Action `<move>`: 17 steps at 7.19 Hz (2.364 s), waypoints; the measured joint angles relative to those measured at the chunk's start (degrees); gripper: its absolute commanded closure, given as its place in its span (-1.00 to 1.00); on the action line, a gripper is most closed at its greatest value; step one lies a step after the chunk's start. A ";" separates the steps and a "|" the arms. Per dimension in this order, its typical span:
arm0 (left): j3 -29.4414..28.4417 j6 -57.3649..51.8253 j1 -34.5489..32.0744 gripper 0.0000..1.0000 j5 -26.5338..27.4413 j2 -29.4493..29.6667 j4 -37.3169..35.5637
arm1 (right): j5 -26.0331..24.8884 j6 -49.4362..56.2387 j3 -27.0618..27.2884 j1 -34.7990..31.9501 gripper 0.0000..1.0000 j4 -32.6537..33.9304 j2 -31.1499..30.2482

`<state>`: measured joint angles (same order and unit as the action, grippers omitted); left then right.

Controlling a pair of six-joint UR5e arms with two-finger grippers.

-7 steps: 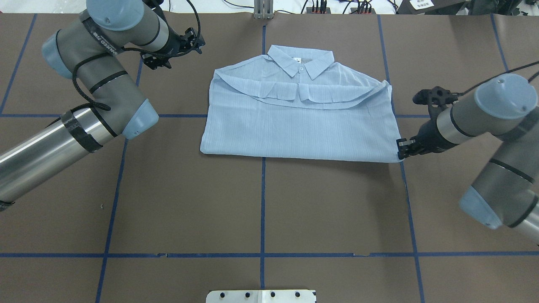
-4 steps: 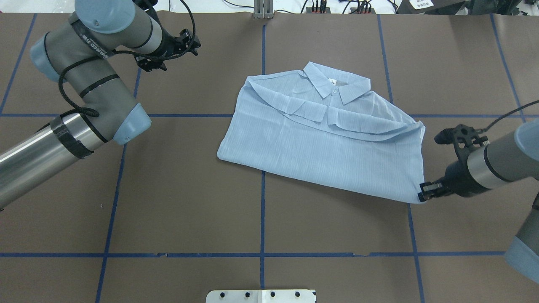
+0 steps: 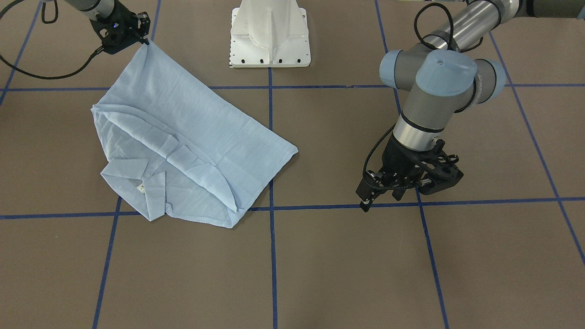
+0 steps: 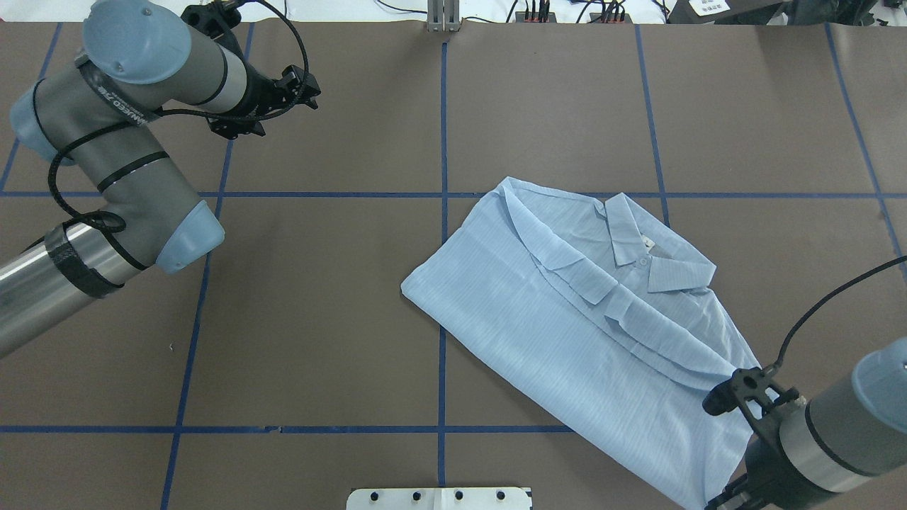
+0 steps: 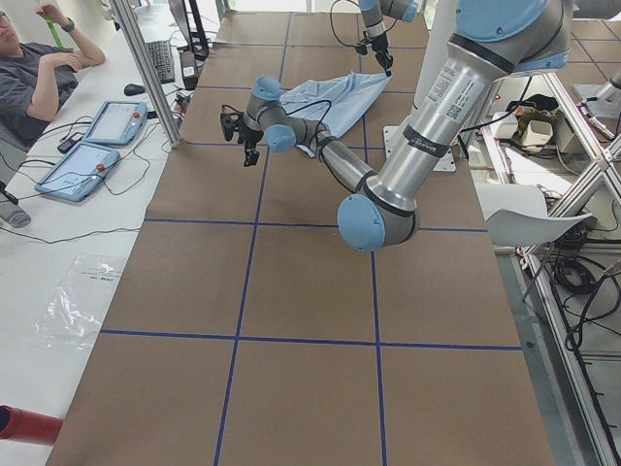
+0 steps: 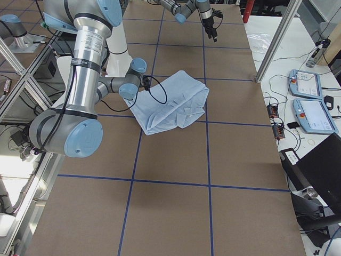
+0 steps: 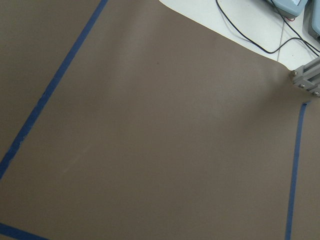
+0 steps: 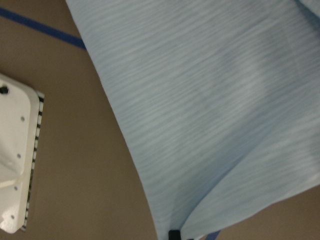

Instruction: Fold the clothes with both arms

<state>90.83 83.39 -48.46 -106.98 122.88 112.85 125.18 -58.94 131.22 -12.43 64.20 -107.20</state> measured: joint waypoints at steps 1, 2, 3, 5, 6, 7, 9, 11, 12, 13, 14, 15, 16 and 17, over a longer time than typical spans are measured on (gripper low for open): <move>0.28 0.01 0.43 -0.98 -0.09 -0.25 0.00 | -0.16 -0.65 0.38 2.74 -1.00 -0.08 0.39; 0.38 0.00 1.24 -0.98 -0.22 -0.28 0.00 | -0.30 -0.88 0.47 3.30 -1.00 -0.11 1.62; 0.44 0.00 2.82 -0.98 -0.35 -0.15 0.00 | -0.44 -0.96 0.36 1.72 -1.00 -0.12 4.11; 1.41 1.68 7.17 -0.98 -1.31 0.10 -0.25 | -0.38 -0.94 0.17 -6.48 -1.00 -0.12 9.40; 2.33 4.41 9.75 -0.98 -1.61 0.36 -1.07 | -0.18 -0.88 0.10 -11.19 -1.00 -0.13 10.97; 3.49 7.73 12.72 -0.95 -1.68 0.88 -2.44 | 0.09 -0.78 0.09 -15.93 -1.00 -0.12 11.81; 3.73 14.18 18.92 -0.91 -1.27 2.77 -4.12 | 0.29 -0.67 0.09 -23.01 -1.00 -0.13 12.31; -0.36 16.77 22.44 -0.81 0.75 5.73 -4.25 | 0.32 -0.65 -0.07 -25.57 -1.00 -0.13 12.52; -1.62 16.96 22.87 -0.74 1.47 6.40 -4.21 | 0.32 -0.65 -0.17 -25.85 -1.00 -0.13 12.56; -2.20 16.96 23.02 -0.71 1.74 6.68 -4.16 | 0.32 -0.65 -0.28 -25.96 -1.00 -0.13 12.55; -2.41 16.90 23.17 -0.69 1.82 6.73 -4.12 | 0.32 -0.65 -0.32 -26.02 -1.00 -0.12 12.55; -2.57 16.80 23.40 -0.66 1.85 6.78 -4.05 | 0.37 -0.65 -0.37 -26.05 -1.00 -0.13 12.55; -2.90 16.66 23.62 -0.58 1.86 6.81 -3.93 | 0.42 -0.65 -0.46 -26.06 -1.00 -0.12 12.55; -3.19 16.51 23.71 -0.52 1.86 6.84 -3.79 | 0.44 -0.66 -0.55 -26.06 -1.00 -0.12 12.54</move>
<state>87.64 99.90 -24.75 -105.12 129.71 109.07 125.62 -59.61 130.67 -38.49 64.07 -94.66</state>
